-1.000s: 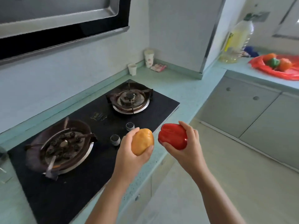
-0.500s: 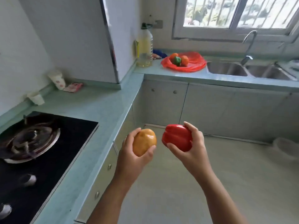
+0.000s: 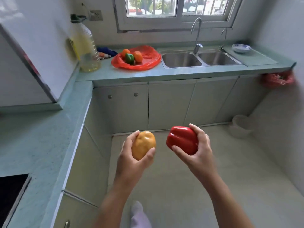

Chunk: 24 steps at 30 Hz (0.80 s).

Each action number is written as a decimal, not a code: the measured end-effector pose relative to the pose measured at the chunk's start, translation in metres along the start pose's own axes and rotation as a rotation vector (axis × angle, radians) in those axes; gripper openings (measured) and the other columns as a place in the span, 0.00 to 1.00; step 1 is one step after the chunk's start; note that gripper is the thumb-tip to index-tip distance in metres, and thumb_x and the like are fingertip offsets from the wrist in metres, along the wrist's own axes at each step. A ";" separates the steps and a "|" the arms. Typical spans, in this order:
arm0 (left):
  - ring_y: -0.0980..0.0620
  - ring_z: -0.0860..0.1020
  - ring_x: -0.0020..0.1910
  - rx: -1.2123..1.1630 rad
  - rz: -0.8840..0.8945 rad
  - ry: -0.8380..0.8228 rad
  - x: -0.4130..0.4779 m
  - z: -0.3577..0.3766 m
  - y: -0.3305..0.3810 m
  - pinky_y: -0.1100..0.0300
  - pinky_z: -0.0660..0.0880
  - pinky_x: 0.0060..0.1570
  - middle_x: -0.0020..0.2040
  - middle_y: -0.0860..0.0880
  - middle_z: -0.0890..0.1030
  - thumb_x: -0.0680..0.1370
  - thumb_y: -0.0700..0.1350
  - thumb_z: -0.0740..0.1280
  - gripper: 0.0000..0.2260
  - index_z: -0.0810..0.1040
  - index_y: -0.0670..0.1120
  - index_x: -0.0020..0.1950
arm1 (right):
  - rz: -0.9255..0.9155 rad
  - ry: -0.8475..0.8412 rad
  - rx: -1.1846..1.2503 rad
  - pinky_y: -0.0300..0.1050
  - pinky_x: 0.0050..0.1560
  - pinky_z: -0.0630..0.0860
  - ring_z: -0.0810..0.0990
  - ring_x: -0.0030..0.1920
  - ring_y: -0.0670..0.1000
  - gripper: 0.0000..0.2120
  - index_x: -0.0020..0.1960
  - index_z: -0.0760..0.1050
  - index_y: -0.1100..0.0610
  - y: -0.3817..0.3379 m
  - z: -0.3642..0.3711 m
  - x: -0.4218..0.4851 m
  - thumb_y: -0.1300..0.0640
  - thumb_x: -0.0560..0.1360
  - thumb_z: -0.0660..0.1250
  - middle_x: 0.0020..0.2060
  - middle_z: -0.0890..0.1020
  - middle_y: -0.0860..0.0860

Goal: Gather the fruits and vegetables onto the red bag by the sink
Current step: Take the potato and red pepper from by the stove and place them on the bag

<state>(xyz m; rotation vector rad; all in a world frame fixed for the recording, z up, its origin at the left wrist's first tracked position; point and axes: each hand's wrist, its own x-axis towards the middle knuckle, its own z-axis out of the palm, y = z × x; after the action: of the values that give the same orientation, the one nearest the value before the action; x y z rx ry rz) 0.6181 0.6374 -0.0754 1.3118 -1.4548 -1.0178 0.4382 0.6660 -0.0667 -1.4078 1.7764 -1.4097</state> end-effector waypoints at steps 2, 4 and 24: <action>0.61 0.74 0.54 -0.017 0.002 -0.015 0.036 0.000 -0.005 0.69 0.73 0.48 0.58 0.59 0.74 0.63 0.56 0.71 0.24 0.67 0.67 0.56 | 0.001 0.013 -0.011 0.18 0.45 0.64 0.67 0.51 0.26 0.34 0.63 0.63 0.44 0.001 0.016 0.030 0.58 0.63 0.76 0.57 0.68 0.49; 0.61 0.74 0.55 -0.040 0.002 -0.017 0.076 -0.005 -0.007 0.66 0.73 0.50 0.58 0.59 0.74 0.63 0.56 0.71 0.24 0.67 0.67 0.56 | 0.008 0.018 -0.014 0.18 0.44 0.63 0.66 0.51 0.25 0.35 0.65 0.63 0.47 -0.002 0.036 0.065 0.58 0.64 0.76 0.57 0.67 0.50; 0.59 0.75 0.54 -0.053 -0.108 0.076 0.329 -0.032 -0.061 0.59 0.74 0.52 0.56 0.64 0.73 0.59 0.63 0.69 0.26 0.68 0.67 0.56 | 0.075 -0.089 0.018 0.26 0.48 0.69 0.73 0.56 0.47 0.40 0.66 0.58 0.50 0.006 0.186 0.304 0.52 0.62 0.77 0.60 0.70 0.51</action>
<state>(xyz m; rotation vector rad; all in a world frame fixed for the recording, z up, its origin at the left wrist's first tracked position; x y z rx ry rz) 0.6540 0.3037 -0.0951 1.3873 -1.3038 -1.0580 0.4793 0.3117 -0.0718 -1.3592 1.7374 -1.3007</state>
